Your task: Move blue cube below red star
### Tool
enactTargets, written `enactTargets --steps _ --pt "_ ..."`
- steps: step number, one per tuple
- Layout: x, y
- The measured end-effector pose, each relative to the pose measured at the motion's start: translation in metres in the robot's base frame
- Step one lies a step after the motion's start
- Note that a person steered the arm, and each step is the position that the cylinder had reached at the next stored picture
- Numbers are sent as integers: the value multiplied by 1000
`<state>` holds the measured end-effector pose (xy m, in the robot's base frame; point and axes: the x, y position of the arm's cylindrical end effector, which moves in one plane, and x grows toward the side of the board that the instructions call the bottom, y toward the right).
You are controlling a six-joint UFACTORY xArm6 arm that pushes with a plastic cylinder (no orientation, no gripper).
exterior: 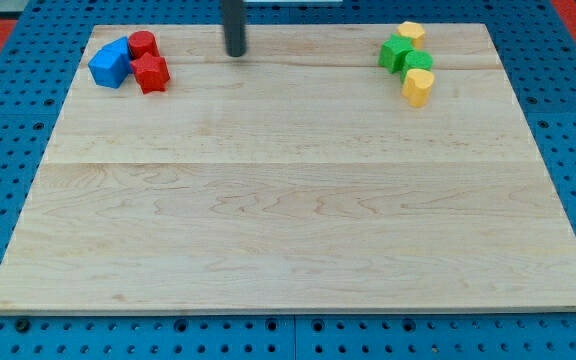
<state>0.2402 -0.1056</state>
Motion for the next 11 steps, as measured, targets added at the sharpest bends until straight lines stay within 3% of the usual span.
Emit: enactTargets --steps 1,3,5,8,10,11 --pt "-8 -44" --pt "-49 -77" --pt "-25 -183" --pt "101 -115" --pt "82 -144" --pt "86 -91"
